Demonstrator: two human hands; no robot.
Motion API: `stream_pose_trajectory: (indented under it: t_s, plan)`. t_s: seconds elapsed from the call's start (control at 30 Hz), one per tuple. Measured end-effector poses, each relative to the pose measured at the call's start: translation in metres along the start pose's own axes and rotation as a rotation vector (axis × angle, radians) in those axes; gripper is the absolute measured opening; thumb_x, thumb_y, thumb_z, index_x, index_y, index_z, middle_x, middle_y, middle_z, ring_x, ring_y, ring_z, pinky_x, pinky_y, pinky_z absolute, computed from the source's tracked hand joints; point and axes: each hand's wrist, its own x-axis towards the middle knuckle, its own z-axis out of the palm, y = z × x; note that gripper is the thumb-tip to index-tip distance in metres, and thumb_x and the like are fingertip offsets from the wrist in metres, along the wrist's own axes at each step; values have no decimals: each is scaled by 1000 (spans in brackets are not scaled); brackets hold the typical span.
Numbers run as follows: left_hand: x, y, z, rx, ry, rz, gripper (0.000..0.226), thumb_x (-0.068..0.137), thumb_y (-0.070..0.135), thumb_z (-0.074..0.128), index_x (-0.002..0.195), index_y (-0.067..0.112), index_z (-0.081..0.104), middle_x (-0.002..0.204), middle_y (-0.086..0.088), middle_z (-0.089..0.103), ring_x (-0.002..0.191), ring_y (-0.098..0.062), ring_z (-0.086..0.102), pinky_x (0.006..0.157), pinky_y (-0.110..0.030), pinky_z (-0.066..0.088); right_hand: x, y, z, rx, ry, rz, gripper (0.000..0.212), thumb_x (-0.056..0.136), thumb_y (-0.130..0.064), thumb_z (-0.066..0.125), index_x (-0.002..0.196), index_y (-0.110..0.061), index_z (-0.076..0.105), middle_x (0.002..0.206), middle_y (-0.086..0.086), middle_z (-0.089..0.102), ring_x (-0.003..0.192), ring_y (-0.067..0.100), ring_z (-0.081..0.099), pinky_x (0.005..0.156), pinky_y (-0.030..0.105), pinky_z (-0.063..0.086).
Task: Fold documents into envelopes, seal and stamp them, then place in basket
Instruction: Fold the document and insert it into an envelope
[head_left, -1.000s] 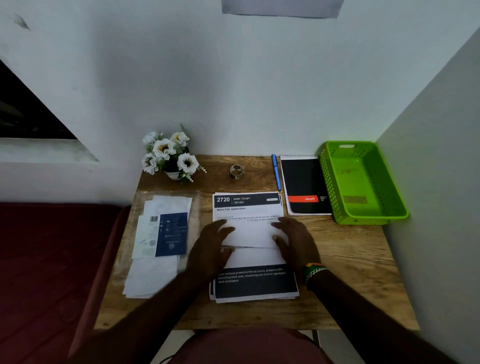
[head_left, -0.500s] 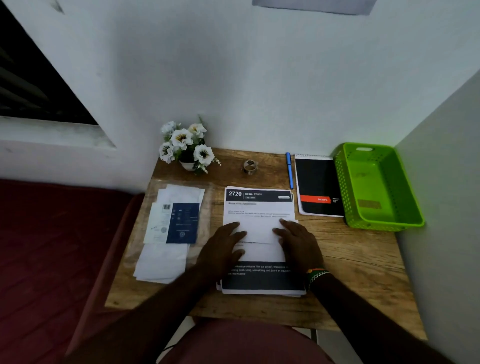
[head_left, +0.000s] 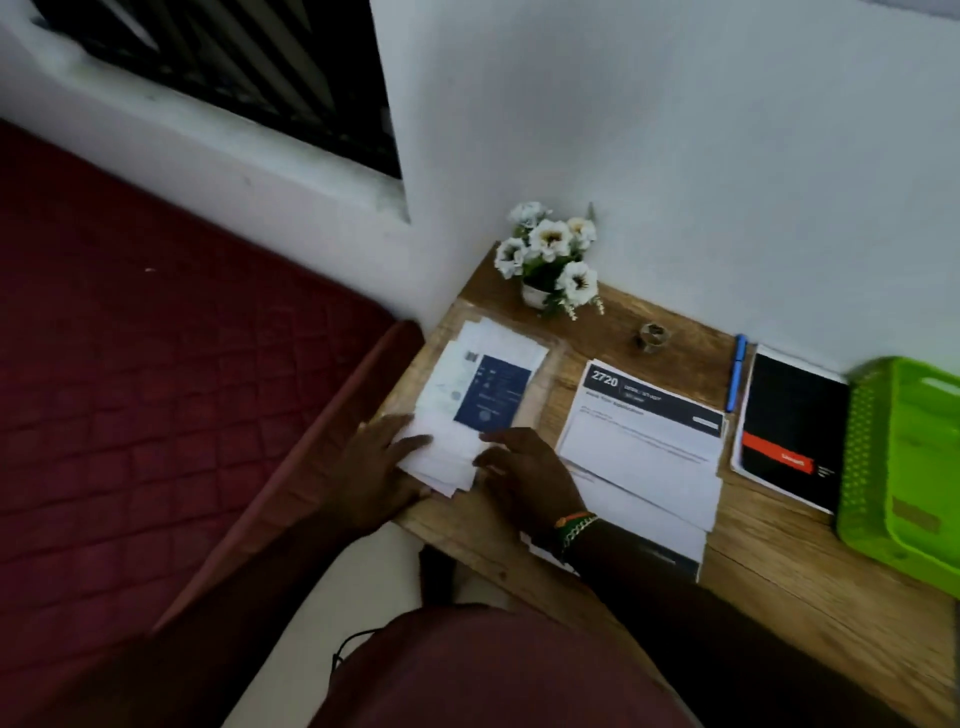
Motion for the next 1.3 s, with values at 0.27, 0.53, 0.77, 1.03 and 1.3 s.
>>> stream_pose_trajectory:
  t_s: [0.27,0.53,0.77,1.03,1.3]
  plan:
    - [0,-11,-8,-163,-42,-127,54,87,51,60,133,24,62,146,-1,52,134,-15,46,112,-33,37,32,-28,24,-33,-352,36,30,90,-44,66,116,-30,66,148,-1,45,135,21,38,111,40,35]
    - [6,-8,-7,-125,8,-200,53,71,33,74,123,32,66,141,8,54,128,-13,49,104,-36,44,30,-29,21,-28,-351,125,37,94,-33,61,129,-23,64,151,-1,41,140,18,31,115,31,26]
    - [7,-4,-9,-95,-21,-228,59,66,37,74,124,35,65,141,11,50,129,-13,46,104,-37,42,37,-27,14,-37,-420,165,49,88,-38,70,134,-25,61,152,-4,40,142,16,28,117,30,23]
    - [6,2,-7,-139,-5,-274,58,65,34,67,123,35,63,137,10,53,126,-14,49,100,-37,45,47,-33,19,-120,-397,155,39,86,-47,67,119,-24,68,140,-4,51,133,17,40,110,36,39]
    - [0,0,0,-220,56,-226,44,83,35,67,126,29,64,138,2,57,130,-15,51,109,-42,41,50,-43,23,-145,-362,210,46,79,-66,63,105,-29,57,127,-1,54,119,21,46,100,35,44]
